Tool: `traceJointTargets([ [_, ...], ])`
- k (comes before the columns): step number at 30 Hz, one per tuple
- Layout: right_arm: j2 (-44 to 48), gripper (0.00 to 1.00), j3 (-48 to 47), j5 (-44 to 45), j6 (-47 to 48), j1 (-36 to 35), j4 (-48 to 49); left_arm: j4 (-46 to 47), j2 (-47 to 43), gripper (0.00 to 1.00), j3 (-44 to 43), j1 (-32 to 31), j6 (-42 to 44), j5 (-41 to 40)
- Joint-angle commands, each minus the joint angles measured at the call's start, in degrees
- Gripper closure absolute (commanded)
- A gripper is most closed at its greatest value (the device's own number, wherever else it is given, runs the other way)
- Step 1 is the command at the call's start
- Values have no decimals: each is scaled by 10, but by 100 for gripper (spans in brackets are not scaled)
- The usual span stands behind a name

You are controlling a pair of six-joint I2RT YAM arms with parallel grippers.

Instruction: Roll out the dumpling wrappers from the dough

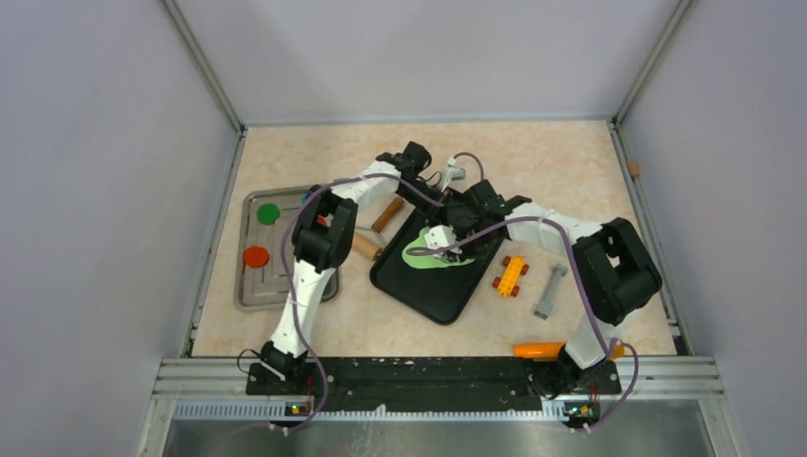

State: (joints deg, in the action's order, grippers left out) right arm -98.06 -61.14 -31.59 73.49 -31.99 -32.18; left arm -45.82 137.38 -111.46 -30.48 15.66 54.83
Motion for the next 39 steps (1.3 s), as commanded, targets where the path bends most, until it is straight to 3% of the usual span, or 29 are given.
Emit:
traceJointTargets([
  [1,-28,100,1,11,2,-18,-3,-4,-16,100,28,-2,21,-15],
  [19,-48,100,23,35,-95,-42,38,28,-20,100,81,-16,10,-87],
  [39,-63,100,23,109,-345,-109,106,36,14,100,35,-37,-15,-79],
])
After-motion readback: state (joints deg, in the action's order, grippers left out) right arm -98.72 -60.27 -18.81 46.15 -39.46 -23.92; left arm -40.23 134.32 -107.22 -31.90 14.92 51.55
